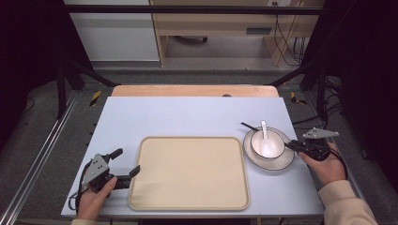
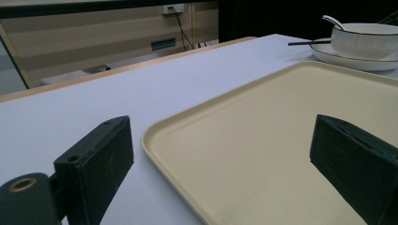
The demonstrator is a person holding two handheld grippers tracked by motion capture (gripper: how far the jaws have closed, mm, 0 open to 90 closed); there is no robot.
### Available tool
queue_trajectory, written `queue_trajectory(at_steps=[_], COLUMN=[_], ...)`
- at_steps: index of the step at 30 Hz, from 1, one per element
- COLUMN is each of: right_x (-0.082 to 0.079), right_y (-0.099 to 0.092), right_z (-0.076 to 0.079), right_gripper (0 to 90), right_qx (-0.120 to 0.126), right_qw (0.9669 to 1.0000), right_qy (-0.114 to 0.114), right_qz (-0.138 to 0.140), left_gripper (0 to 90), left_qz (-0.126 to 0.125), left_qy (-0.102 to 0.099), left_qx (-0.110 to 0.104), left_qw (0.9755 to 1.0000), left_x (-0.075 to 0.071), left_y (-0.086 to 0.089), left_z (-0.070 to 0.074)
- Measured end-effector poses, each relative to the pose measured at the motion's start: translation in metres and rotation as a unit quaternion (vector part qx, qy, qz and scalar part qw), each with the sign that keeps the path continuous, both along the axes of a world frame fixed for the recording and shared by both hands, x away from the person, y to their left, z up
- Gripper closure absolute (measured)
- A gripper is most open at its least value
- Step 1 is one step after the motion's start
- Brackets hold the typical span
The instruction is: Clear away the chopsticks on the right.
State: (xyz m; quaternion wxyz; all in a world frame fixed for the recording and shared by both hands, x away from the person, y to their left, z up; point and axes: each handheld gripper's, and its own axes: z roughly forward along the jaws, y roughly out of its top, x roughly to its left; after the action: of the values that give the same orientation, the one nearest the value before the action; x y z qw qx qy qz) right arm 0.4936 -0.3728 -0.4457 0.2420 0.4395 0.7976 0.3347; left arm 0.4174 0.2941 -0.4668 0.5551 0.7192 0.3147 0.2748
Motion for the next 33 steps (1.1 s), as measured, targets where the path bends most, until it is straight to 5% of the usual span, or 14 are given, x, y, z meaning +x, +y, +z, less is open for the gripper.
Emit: queue_trajectory(at_steps=[11,20,33], right_x=[0.0088,0.0104,0.0034], right_y=[0.0045,0.002,-0.0033], right_z=[0.0012,-0.0009,0.0001], right_gripper=[79.5,78.6,77.9], right_qx=[0.013,0.02,0.03], right_qw=[0.9998,0.9998,0.9994], right_qy=[0.015,0.004,0.017], right_qz=[0.005,-0.002,-0.002], left_gripper=[6.3,6.3,6.3], left_qz=[-0.002,-0.002,-0.003], left_qy=[0.0,0.001,0.001], left_qx=[-0.002,-0.002,-0.002], left_qw=[1.0,1.0,1.0], left_x=[-0.0005,-0.0002,-0.0005], left_y=[-0.0007,-0.0009,-0.0007], left_z=[0.0,0.0,-0.0001])
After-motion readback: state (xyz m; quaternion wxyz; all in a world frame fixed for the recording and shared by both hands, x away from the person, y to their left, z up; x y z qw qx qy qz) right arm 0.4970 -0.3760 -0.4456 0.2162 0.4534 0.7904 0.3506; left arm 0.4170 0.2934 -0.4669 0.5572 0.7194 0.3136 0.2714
